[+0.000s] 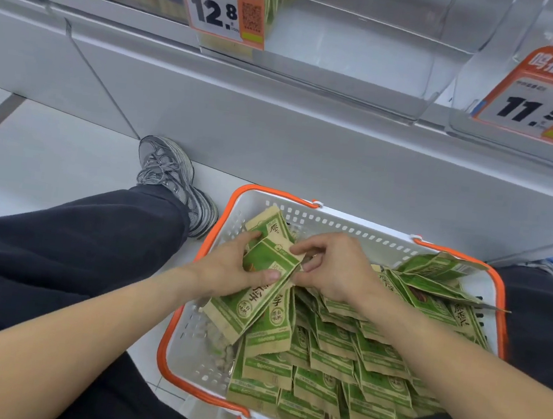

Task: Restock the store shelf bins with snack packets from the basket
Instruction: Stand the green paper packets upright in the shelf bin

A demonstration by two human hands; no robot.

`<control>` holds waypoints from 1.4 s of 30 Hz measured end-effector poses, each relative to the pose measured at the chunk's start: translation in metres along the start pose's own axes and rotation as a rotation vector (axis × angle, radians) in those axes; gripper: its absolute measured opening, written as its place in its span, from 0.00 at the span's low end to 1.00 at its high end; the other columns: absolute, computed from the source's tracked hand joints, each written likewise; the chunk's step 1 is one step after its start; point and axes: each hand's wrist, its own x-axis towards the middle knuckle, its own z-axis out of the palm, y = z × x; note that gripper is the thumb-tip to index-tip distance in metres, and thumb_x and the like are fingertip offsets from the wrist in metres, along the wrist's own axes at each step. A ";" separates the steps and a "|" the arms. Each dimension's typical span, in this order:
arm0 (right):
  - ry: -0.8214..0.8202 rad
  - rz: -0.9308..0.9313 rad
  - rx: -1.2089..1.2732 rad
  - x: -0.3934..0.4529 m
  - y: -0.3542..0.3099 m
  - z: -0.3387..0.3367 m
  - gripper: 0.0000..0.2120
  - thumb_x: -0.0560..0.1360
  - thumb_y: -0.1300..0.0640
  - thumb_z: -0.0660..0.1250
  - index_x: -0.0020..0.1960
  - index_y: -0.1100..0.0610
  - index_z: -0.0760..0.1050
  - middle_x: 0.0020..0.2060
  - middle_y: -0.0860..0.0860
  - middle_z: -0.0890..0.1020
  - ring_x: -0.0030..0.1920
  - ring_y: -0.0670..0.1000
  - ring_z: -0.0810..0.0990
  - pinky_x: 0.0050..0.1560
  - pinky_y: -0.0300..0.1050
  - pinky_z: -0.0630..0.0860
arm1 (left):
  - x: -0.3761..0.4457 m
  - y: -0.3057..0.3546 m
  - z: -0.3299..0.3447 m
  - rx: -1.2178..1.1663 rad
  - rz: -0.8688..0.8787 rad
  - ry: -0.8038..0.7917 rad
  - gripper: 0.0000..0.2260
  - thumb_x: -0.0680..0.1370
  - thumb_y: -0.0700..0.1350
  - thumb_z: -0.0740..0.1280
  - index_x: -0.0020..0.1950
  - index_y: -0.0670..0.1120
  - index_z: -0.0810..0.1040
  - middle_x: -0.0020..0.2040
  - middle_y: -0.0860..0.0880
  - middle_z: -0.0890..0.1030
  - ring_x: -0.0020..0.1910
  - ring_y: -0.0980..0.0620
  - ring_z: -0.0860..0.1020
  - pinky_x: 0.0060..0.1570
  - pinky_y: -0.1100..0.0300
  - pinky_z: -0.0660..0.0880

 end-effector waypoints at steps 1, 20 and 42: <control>-0.002 0.033 0.037 -0.001 0.005 -0.005 0.21 0.64 0.62 0.83 0.53 0.49 0.83 0.46 0.46 0.84 0.36 0.40 0.84 0.38 0.28 0.77 | 0.000 0.005 0.004 -0.053 0.012 0.012 0.45 0.68 0.60 0.76 0.78 0.55 0.55 0.58 0.59 0.76 0.58 0.58 0.76 0.57 0.62 0.75; 0.056 0.257 0.466 -0.031 0.069 -0.035 0.29 0.69 0.56 0.80 0.61 0.57 0.66 0.43 0.54 0.84 0.33 0.53 0.83 0.35 0.47 0.81 | 0.024 0.090 0.037 -0.136 0.265 0.025 0.29 0.70 0.43 0.78 0.69 0.53 0.71 0.61 0.50 0.79 0.58 0.53 0.80 0.58 0.55 0.79; 0.340 0.115 1.204 -0.055 0.054 -0.108 0.09 0.77 0.68 0.66 0.56 0.64 0.72 0.50 0.60 0.86 0.48 0.58 0.86 0.42 0.46 0.85 | 0.024 0.098 0.000 -0.754 -0.004 0.245 0.09 0.83 0.41 0.61 0.58 0.41 0.79 0.53 0.41 0.85 0.51 0.40 0.84 0.52 0.42 0.80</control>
